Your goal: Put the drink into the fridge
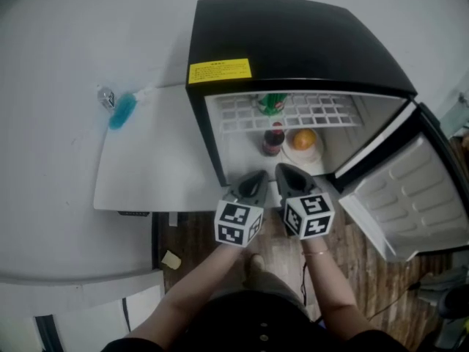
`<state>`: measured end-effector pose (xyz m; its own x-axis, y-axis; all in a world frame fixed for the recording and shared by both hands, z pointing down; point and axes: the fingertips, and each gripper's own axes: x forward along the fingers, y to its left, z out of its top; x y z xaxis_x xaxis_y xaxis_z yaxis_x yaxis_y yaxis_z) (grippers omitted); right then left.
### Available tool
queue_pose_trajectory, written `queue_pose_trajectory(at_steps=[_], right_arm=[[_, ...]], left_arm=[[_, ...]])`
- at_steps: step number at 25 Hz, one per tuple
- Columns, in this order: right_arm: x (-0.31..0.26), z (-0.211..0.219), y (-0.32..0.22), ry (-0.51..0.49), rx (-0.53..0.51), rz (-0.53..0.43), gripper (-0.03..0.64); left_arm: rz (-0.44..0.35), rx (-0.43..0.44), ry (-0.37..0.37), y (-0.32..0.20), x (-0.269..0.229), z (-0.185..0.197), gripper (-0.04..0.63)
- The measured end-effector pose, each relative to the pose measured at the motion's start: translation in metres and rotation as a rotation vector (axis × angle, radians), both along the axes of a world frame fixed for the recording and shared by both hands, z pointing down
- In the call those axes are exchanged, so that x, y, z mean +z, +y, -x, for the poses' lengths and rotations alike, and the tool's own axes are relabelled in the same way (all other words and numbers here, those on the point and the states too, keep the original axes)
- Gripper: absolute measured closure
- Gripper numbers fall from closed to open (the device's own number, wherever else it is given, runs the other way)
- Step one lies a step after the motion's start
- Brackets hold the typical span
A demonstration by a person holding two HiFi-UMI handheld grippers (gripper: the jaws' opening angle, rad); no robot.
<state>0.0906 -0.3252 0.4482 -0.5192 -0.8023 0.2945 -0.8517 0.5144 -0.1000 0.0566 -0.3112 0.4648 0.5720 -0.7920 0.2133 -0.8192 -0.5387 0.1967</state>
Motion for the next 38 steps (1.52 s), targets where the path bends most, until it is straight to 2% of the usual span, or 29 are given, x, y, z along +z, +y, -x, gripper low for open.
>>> queue_pose_trajectory(at_steps=[8, 13, 18, 21, 27, 38], right_arm=[[-0.016, -0.002, 0.026, -0.011, 0.019, -0.003, 0.606], [-0.034, -0.003, 0.039, 0.005, 0.002, -0.047, 0.607], [-0.039, -0.006, 0.05, 0.032, 0.016, -0.064, 0.607], [-0.04, -0.006, 0.054, 0.051, 0.023, -0.08, 0.607], [-0.047, -0.011, 0.062, 0.023, 0.05, -0.095, 0.607], [-0.041, -0.01, 0.053, -0.019, 0.05, -0.097, 0.607]], left_arm=[[-0.016, 0.026, -0.012, 0.009, -0.012, 0.004, 0.589], [-0.043, 0.052, 0.017, 0.021, -0.025, 0.003, 0.589], [-0.037, 0.083, 0.053, 0.026, -0.04, -0.001, 0.589], [-0.051, 0.105, 0.048, 0.028, -0.05, -0.004, 0.589], [-0.105, 0.144, 0.059, 0.036, -0.065, -0.012, 0.589], [-0.077, 0.09, 0.057, 0.031, -0.057, -0.01, 0.589]])
